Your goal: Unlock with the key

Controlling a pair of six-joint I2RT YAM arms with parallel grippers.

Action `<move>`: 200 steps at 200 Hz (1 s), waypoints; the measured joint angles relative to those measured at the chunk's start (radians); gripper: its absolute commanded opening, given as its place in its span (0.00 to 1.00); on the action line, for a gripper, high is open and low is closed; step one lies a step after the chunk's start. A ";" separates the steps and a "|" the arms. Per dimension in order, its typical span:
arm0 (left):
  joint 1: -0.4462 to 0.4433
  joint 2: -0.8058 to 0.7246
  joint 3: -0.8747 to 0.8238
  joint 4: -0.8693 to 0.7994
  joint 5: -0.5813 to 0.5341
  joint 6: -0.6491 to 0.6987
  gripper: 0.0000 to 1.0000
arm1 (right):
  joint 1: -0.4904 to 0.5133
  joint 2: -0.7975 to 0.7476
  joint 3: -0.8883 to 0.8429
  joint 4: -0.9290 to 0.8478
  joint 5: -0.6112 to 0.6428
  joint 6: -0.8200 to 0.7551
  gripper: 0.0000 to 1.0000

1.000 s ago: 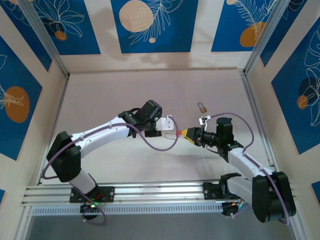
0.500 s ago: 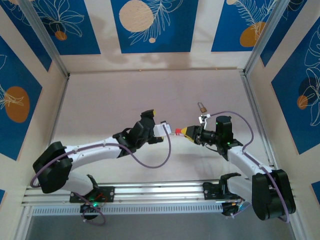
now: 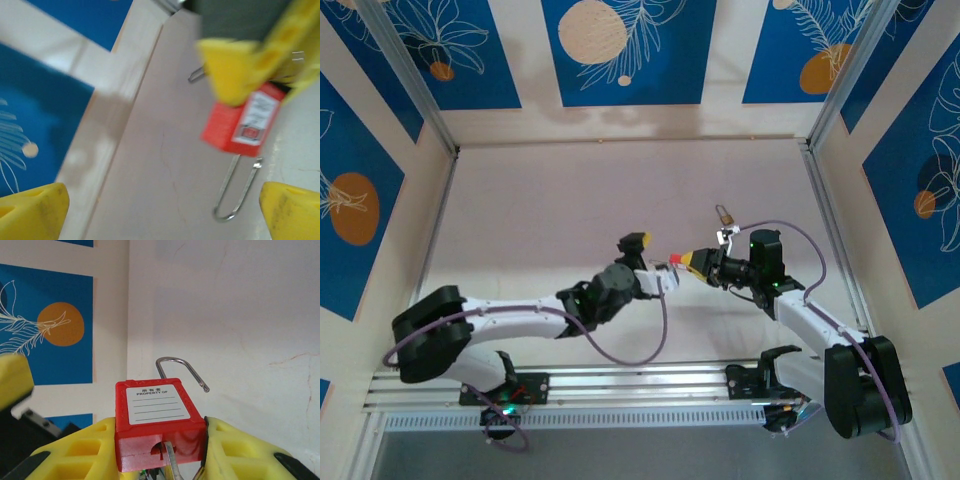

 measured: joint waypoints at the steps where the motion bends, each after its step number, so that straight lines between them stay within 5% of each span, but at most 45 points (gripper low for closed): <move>1: -0.005 0.005 -0.001 0.005 -0.002 0.005 0.93 | 0.000 0.000 0.000 0.000 0.001 0.000 0.31; 115: -0.069 0.379 0.022 0.549 -0.151 0.430 0.72 | 0.013 -0.017 0.008 0.008 0.034 0.053 0.30; 200: -0.072 0.452 0.052 0.673 -0.177 0.523 0.59 | 0.020 -0.034 0.008 0.008 0.034 0.061 0.31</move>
